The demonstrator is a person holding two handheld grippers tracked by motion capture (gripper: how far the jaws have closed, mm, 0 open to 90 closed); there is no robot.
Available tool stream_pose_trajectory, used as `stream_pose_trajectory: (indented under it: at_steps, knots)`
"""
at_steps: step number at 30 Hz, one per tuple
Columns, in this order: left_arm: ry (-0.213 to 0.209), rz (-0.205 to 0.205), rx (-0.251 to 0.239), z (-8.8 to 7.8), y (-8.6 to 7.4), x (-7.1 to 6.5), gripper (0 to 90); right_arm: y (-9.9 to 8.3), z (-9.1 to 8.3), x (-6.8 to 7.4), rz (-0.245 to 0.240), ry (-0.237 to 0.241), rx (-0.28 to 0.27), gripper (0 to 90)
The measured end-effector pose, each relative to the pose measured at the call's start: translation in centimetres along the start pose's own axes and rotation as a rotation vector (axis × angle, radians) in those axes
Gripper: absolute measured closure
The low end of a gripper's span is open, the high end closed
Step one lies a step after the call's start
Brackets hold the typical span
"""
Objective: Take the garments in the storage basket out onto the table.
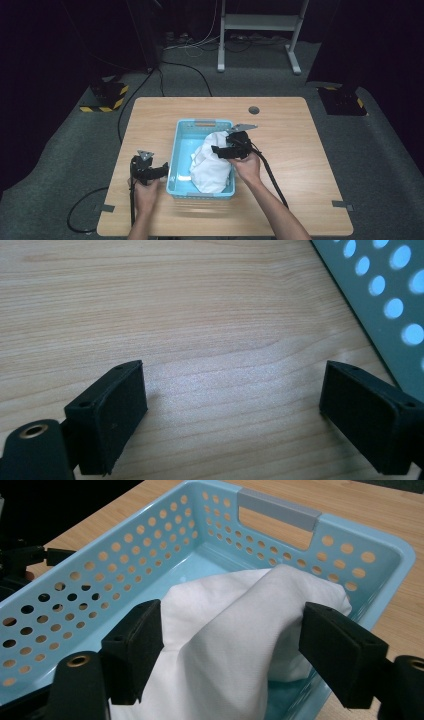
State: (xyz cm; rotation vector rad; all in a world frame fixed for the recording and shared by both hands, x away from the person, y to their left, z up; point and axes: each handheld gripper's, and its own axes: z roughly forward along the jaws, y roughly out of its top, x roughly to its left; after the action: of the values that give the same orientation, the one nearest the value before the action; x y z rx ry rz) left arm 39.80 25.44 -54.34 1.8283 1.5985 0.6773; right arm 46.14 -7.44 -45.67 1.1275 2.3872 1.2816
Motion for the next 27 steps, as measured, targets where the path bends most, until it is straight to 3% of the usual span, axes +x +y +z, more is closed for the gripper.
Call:
stream_pose_trajectory:
  at_steps: [19,27]
  knots:
    - [0.000,0.002,0.000,0.01,0.00,0.00,11.6,-0.24,0.86,-0.03,0.007,-0.003,0.066,55.5]
    - [0.001,0.002,0.001,0.01,0.01,-0.01,11.6,-0.25,0.83,-0.03,-0.009,0.020,0.077,78.0]
